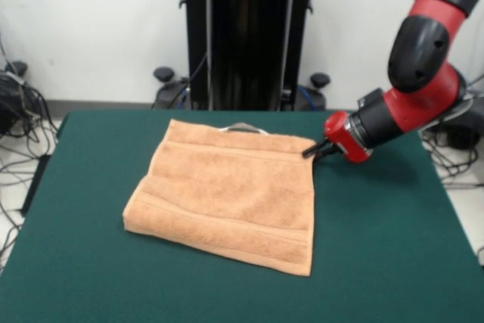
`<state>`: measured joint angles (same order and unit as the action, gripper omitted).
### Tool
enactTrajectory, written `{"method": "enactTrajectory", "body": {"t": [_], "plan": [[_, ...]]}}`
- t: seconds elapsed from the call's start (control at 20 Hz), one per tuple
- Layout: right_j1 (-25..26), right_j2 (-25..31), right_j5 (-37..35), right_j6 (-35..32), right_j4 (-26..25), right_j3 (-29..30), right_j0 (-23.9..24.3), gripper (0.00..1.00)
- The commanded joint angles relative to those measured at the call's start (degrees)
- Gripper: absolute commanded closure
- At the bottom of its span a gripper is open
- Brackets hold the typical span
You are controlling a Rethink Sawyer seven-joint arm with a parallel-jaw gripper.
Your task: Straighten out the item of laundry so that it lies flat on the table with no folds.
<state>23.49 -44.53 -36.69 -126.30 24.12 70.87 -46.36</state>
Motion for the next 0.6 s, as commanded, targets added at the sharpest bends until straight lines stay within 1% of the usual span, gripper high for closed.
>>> {"method": "enactTrajectory", "body": {"t": [0.05,0.25,0.5,0.6], "plan": [[3.9,9.1,-3.4,-15.3,3.3,-5.0,-0.4,1.00],[3.5,9.2,-4.8,-15.2,3.2,-5.1,-0.5,1.00],[4.4,8.9,-5.7,-15.7,3.5,-6.7,-0.5,1.00],[3.1,10.5,-7.4,-15.6,4.0,-6.2,-0.3,1.00]]}}
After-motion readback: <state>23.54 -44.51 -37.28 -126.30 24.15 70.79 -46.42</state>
